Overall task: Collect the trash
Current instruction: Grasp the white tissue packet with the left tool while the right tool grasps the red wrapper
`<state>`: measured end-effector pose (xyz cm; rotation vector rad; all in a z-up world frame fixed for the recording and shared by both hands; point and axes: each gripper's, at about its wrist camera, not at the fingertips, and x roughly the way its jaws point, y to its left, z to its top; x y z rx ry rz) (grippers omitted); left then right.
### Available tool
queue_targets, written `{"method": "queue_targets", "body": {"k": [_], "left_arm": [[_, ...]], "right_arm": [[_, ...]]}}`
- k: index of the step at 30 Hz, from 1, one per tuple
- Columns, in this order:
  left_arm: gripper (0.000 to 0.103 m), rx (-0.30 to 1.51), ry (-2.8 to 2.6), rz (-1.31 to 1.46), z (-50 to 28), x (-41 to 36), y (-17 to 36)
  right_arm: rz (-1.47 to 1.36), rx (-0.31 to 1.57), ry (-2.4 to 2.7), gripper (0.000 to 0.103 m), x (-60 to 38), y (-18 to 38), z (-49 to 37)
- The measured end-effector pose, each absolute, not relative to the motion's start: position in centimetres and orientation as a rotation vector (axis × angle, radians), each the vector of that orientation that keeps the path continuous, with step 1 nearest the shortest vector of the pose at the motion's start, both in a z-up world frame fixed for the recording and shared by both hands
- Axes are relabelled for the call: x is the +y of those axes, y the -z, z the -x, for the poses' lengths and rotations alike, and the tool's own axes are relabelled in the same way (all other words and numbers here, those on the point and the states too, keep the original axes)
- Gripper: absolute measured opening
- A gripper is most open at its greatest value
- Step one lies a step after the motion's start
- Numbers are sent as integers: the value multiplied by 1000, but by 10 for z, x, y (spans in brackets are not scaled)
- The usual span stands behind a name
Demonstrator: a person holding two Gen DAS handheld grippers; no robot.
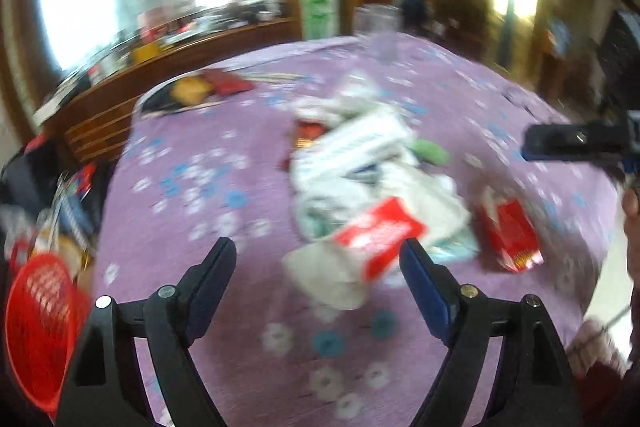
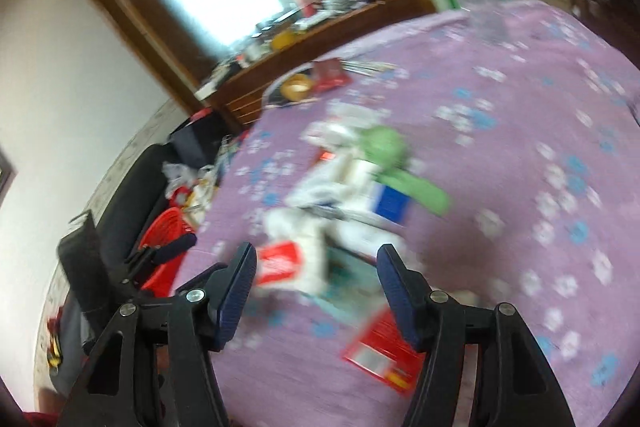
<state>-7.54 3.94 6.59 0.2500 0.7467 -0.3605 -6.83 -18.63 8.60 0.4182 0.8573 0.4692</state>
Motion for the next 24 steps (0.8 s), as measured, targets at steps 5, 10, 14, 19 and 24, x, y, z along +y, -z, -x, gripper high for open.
{"method": "queue_targets", "body": {"k": [5, 10, 14, 19, 24], "left_arm": [[84, 751, 368, -408, 70, 7, -48], [84, 792, 330, -477, 50, -6, -27], [68, 797, 317, -430, 40, -6, -24], [45, 813, 310, -358, 43, -4, -23], [43, 797, 321, -255, 62, 14, -28]], "right_arm": [[-476, 900, -408, 67, -223, -61, 75], [-515, 935, -391, 67, -241, -44, 83], [-522, 950, -379, 67, -249, -39, 91], [-496, 993, -356, 67, -248, -27, 95], [-445, 1033, -345, 57, -235, -17, 93]]}}
